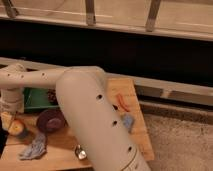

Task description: Place apple in plastic cup

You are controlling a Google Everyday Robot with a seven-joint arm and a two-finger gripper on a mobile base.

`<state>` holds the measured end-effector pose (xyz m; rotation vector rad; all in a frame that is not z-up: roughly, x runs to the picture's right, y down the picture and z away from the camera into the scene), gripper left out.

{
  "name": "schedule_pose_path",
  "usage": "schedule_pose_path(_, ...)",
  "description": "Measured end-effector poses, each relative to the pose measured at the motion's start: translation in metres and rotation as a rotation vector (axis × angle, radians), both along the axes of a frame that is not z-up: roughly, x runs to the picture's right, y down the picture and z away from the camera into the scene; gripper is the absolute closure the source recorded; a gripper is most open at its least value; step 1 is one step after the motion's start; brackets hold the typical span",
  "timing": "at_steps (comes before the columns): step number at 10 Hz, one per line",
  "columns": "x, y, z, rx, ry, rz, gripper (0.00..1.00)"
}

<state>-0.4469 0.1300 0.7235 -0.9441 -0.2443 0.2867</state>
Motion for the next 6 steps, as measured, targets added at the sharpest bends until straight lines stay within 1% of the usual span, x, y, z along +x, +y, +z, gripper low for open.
schedule_pose_path(1,0.002,-0.009,0.0,0.028,0.018,0.01,0.31)
schedule_pose_path(2,0.006,-0.025,0.0,0.071,0.047,0.027,0.31)
schedule_pose_path(3,0.012,-0.043,0.004,0.118,0.086,0.046,0.31)
schedule_pose_path(5,0.032,-0.086,0.016,0.23,0.202,0.084,0.31)
schedule_pose_path(6,0.038,-0.099,0.018,0.263,0.238,0.098,0.31)
